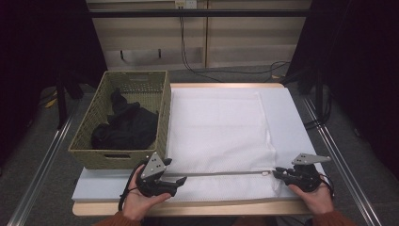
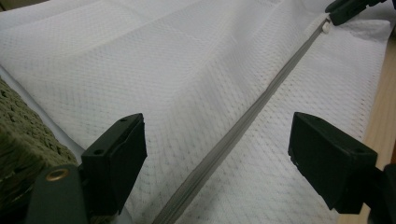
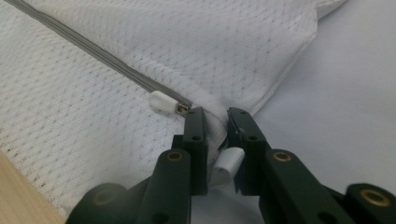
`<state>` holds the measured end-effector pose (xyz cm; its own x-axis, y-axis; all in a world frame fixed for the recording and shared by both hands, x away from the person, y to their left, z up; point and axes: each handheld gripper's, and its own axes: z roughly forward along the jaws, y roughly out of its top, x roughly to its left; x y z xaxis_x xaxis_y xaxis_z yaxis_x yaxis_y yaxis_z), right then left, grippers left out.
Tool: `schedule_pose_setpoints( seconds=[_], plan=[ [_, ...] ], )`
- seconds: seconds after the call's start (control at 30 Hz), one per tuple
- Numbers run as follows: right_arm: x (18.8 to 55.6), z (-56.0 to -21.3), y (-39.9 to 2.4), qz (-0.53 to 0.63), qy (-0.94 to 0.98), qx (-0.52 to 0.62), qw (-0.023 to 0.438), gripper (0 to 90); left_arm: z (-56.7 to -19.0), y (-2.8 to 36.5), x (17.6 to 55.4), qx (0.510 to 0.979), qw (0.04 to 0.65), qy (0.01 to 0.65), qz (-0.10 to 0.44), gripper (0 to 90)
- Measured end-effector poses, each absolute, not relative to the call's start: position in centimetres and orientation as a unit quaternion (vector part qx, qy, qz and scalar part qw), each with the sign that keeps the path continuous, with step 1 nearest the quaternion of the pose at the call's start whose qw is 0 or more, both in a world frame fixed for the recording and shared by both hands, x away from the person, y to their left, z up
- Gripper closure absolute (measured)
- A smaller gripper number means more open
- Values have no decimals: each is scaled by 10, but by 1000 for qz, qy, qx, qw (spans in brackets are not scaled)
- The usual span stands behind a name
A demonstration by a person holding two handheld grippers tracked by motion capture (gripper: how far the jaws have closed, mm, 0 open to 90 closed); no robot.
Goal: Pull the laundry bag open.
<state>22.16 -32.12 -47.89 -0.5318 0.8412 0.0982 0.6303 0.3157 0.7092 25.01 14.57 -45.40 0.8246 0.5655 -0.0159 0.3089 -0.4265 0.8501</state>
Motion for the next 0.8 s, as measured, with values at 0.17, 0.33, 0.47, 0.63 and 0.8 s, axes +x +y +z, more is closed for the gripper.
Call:
schedule_pose_setpoints(
  seconds=[0.17, 0.33, 0.47, 0.63, 0.8],
  plan=[
    [225, -479, -325, 373, 787, 474, 130, 826, -453, 142, 250, 836, 467, 255, 134, 216],
    [227, -478, -330, 396, 771, 488, 108, 832, -453, 137, 250, 841, 464, 246, 130, 212],
    [227, -475, -329, 394, 771, 488, 110, 833, -452, 133, 251, 843, 463, 241, 127, 225],
    [227, -470, -330, 402, 767, 488, 110, 834, -450, 125, 254, 848, 462, 230, 122, 264],
    [226, -468, -330, 406, 765, 486, 115, 834, -446, 120, 258, 844, 470, 230, 120, 323]
  ],
)
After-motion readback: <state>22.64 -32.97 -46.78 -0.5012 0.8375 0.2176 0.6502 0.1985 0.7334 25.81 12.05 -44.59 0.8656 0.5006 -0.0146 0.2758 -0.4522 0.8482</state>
